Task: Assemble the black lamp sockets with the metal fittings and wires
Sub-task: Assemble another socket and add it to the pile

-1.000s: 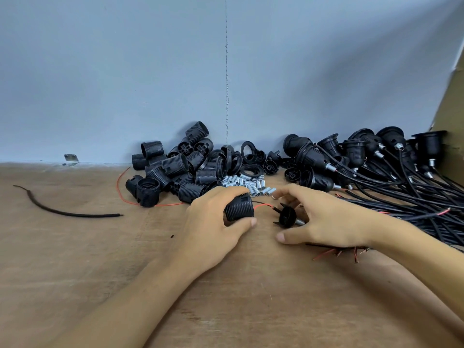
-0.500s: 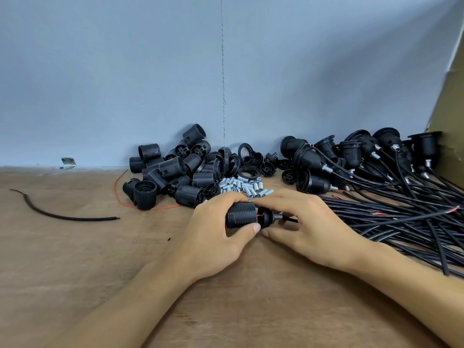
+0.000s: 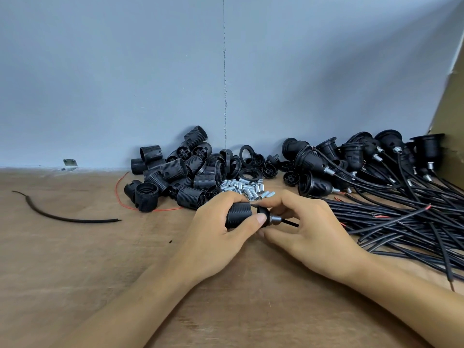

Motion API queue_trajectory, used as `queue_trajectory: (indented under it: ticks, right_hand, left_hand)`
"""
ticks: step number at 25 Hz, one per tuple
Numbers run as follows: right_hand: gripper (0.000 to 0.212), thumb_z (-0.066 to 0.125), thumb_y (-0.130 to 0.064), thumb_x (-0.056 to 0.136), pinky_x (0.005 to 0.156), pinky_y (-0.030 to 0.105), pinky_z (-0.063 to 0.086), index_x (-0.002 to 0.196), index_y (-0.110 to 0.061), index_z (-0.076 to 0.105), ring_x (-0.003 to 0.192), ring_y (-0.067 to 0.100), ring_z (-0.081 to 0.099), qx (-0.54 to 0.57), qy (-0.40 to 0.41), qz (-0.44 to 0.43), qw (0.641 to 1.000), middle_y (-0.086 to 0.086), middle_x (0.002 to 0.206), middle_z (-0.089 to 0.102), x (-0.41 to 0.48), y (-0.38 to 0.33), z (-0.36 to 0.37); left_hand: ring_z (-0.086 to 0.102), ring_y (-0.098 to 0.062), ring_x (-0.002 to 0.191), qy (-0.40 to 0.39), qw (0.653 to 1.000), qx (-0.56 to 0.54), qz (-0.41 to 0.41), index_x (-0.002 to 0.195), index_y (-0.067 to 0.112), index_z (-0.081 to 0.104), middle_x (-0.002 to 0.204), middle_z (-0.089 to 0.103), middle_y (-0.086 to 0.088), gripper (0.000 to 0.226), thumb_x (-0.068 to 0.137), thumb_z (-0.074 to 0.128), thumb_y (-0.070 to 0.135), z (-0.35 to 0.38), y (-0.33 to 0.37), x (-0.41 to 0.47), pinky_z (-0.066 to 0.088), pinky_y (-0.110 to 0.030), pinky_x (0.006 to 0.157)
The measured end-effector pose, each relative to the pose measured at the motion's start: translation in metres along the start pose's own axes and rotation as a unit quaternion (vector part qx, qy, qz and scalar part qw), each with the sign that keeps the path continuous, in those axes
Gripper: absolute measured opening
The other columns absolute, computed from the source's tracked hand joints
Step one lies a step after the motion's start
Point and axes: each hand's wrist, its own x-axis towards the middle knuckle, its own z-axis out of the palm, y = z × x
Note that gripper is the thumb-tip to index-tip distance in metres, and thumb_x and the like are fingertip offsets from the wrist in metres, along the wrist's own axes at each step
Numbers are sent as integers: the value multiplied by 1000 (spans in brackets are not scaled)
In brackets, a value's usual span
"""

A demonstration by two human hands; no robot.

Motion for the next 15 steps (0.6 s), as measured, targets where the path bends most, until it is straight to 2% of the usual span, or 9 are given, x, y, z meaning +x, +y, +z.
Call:
queue_trajectory:
  ticks: [5,10,13,15]
  right_hand:
    - [36,80,-16,79,88,24,50,111,-26,67,100,4,65,-19,4,-30,999,-17,105,69,-1,3,1]
    - [38,74,-6,76,89,23,48,109,-24,64,106,7,62,-11,6,-47,999,-16,111,65,0,5,3]
    - [35,73,-6,78,91,19,45,109,-21,63,111,6,59,-31,-5,-70,997,-15,114,62,0,6,1]
    - [34,73,-8,80,93,22,46,110,-20,62,112,5,58,-48,-6,-83,995,-14,116,60,0,5,0]
  left_hand:
    - [60,-2,88,-20,1000,-9,-1,98,36,61,92,62,19,20,84,63,50,0,2,0,39,-13,70]
    - [67,-3,84,-32,993,-98,-65,96,36,67,91,72,14,28,77,87,30,-6,0,0,46,-9,73]
    - [67,-1,80,-28,990,-111,-81,96,34,69,90,73,14,35,72,91,22,-8,-2,1,46,-8,71]
    - [67,0,81,-36,989,-118,-83,97,35,70,90,73,14,34,73,91,22,-7,-2,1,46,-7,70]
